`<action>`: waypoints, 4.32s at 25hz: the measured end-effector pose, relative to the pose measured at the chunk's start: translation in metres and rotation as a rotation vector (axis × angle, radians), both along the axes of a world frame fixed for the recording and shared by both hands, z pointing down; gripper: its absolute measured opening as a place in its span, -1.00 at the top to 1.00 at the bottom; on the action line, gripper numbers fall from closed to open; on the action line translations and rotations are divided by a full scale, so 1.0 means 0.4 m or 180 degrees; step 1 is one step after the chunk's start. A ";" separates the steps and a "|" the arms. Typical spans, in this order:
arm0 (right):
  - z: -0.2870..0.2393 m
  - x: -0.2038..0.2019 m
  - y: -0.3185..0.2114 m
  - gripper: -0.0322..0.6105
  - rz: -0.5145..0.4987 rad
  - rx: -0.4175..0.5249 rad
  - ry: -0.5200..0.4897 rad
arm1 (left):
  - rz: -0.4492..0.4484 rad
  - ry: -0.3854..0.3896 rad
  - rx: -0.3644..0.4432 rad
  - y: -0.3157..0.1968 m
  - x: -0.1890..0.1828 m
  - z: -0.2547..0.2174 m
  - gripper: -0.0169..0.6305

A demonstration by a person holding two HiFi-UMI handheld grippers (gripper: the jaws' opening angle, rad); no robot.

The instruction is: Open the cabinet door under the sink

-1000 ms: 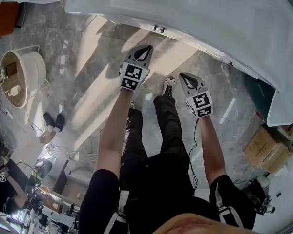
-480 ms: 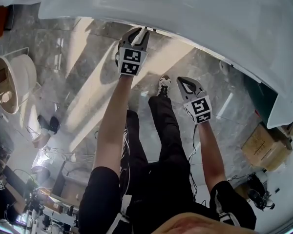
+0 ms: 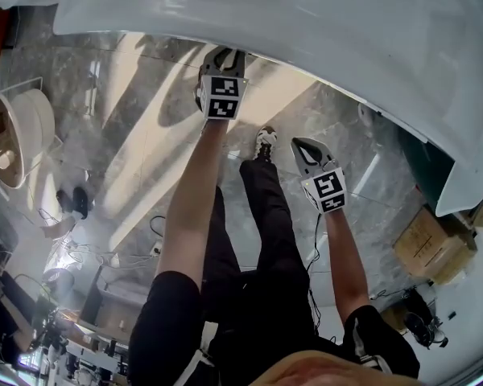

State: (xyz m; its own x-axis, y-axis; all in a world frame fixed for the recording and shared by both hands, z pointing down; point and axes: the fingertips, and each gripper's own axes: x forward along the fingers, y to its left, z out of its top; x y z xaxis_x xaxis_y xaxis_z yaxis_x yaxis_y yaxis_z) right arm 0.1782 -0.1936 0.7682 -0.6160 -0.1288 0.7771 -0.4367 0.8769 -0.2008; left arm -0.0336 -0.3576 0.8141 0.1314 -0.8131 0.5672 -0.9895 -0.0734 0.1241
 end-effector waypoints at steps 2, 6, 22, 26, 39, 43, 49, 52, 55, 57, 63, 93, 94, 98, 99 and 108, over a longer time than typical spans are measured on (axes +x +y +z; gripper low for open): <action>-0.001 0.000 -0.005 0.72 0.0002 0.0007 -0.0010 | -0.0023 0.0048 0.0032 0.002 -0.001 0.002 0.78; 0.005 -0.010 0.004 0.72 -0.0007 -0.0013 -0.0011 | 0.0086 -0.0010 0.0034 0.029 0.000 0.001 0.79; 0.016 -0.163 0.131 0.72 -0.0213 -0.0050 -0.0118 | 0.0131 -0.0163 0.0038 0.283 -0.048 0.020 0.81; 0.024 -0.207 0.176 0.72 -0.0261 -0.0050 -0.0117 | 0.0157 -0.0131 -0.0036 0.351 -0.072 0.034 0.81; 0.048 -0.331 0.336 0.72 -0.0281 -0.0070 -0.0149 | 0.0268 -0.0184 0.0085 0.495 -0.177 0.025 0.81; 0.060 -0.376 0.381 0.72 -0.0260 -0.0091 -0.0162 | 0.0338 -0.0224 0.0035 0.542 -0.223 0.027 0.81; 0.058 -0.456 0.422 0.71 -0.0293 -0.0091 -0.0235 | 0.0337 -0.0322 0.0007 0.597 -0.312 0.018 0.82; 0.061 -0.478 0.434 0.72 -0.0292 -0.0090 -0.0243 | 0.0419 -0.0373 -0.0038 0.620 -0.345 0.022 0.82; 0.059 -0.500 0.440 0.72 -0.0287 -0.0095 -0.0230 | 0.0423 -0.0403 -0.0056 0.641 -0.390 0.026 0.82; 0.058 -0.510 0.443 0.72 -0.0290 -0.0107 -0.0224 | 0.0488 -0.0445 -0.0073 0.645 -0.405 0.024 0.82; 0.059 -0.527 0.458 0.72 -0.0277 -0.0114 -0.0199 | 0.0472 -0.0444 -0.0071 0.661 -0.455 0.021 0.82; 0.012 -0.493 0.508 0.71 0.0010 -0.0028 -0.0217 | 0.0540 -0.0590 -0.0219 0.755 -0.625 -0.017 0.83; -0.002 -0.498 0.510 0.71 0.0014 -0.0012 -0.0230 | 0.0537 -0.0562 -0.0238 0.766 -0.616 -0.024 0.83; -0.076 -0.522 0.519 0.71 -0.0016 0.0060 -0.0274 | 0.0511 -0.0438 -0.0305 0.815 -0.572 -0.080 0.83; -0.097 -0.526 0.521 0.71 -0.0023 0.0070 -0.0288 | 0.0538 -0.0472 -0.0305 0.829 -0.566 -0.095 0.83; -0.293 -0.500 0.542 0.71 0.0058 0.0184 -0.0303 | 0.0565 -0.0379 -0.0097 0.904 -0.466 -0.352 0.83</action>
